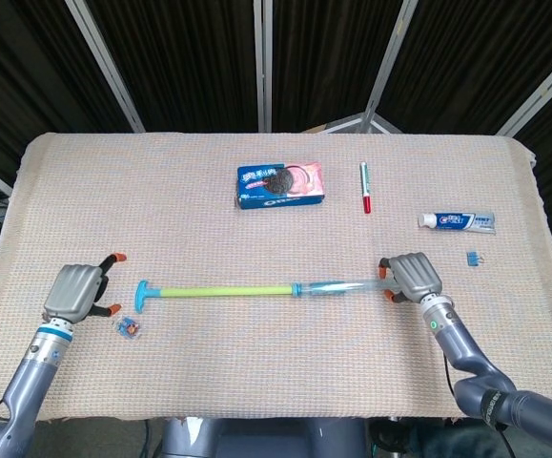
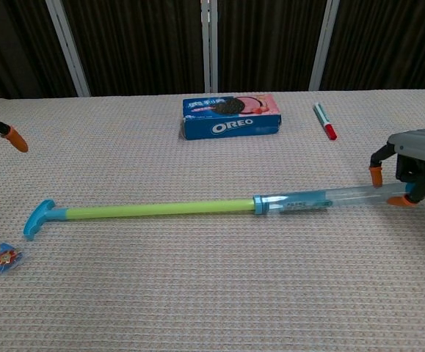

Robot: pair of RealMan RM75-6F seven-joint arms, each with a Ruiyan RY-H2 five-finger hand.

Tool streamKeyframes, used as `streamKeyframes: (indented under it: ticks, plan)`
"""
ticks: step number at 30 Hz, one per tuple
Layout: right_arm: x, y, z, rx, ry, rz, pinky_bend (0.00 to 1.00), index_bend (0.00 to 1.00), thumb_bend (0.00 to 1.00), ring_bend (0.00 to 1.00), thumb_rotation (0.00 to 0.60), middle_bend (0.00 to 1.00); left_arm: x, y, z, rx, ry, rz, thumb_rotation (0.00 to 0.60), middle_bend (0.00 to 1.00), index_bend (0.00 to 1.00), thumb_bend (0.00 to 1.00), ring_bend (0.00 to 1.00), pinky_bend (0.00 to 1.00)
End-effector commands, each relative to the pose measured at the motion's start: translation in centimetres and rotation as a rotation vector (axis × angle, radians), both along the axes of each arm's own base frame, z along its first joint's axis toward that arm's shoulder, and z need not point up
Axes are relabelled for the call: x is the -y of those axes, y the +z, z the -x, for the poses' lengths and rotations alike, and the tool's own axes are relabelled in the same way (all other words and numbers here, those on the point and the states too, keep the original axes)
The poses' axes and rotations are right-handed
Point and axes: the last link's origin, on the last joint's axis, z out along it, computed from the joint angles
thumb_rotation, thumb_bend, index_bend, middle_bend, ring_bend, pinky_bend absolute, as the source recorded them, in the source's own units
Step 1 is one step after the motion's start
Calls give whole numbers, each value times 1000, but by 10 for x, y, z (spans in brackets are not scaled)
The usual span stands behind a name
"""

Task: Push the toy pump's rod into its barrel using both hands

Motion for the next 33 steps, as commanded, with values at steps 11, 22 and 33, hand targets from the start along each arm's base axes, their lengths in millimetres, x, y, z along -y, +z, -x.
streamKeyframes:
  ticks: [11, 22, 33]
  plan:
    - [-4, -2, -7, -1, -4, -2, 1000, 644, 355, 1000, 600, 992, -21, -46, -8, 0, 30, 135, 600, 880, 424, 329, 864, 999]
    - [-5, -1, -9, 2, -4, 3, 1000, 645, 355, 1000, 600, 992, -24, -66, -4, -18, 61, 168, 600, 880, 442, 360, 864, 999]
    - [-6, 1, -8, 4, -7, 6, 1000, 645, 356, 1000, 600, 993, -31, -72, -3, -25, 81, 160, 600, 880, 456, 366, 864, 999]
